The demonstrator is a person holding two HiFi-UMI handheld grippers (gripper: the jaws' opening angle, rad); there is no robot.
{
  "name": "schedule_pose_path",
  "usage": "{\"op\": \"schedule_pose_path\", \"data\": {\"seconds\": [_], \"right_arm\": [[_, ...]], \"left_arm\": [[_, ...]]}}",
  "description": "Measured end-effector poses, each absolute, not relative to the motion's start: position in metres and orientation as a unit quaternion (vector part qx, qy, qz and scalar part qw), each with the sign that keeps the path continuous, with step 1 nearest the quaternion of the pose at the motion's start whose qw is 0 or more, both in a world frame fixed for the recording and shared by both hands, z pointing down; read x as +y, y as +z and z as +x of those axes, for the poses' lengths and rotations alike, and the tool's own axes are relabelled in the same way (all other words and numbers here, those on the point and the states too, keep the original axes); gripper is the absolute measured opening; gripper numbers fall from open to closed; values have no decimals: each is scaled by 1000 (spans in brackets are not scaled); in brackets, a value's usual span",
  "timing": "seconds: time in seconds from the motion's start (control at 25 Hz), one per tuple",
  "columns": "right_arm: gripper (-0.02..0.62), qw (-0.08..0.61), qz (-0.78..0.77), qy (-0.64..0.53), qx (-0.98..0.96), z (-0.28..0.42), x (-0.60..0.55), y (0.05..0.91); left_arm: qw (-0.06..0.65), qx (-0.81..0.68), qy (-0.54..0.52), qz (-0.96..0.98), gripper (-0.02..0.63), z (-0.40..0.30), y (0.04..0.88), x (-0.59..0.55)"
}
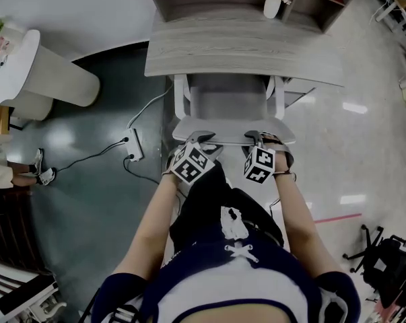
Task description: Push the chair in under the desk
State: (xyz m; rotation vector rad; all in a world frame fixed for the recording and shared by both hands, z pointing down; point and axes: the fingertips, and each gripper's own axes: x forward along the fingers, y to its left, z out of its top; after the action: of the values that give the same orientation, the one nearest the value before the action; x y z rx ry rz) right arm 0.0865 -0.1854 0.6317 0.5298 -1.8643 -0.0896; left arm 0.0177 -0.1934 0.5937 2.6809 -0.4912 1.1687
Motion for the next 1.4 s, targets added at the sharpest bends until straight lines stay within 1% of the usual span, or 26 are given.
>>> {"op": "schedule_pose_path", "data": {"seconds": [1.2,1.4], "right_arm": [[130,577,232,-17,-783,97,-251,635],[130,576,242,-26,-780,97,-254,635]], "left_arm": [[98,-151,388,904,170,27,592,-256],[88,-158,382,906,170,27,590,-258]]}}
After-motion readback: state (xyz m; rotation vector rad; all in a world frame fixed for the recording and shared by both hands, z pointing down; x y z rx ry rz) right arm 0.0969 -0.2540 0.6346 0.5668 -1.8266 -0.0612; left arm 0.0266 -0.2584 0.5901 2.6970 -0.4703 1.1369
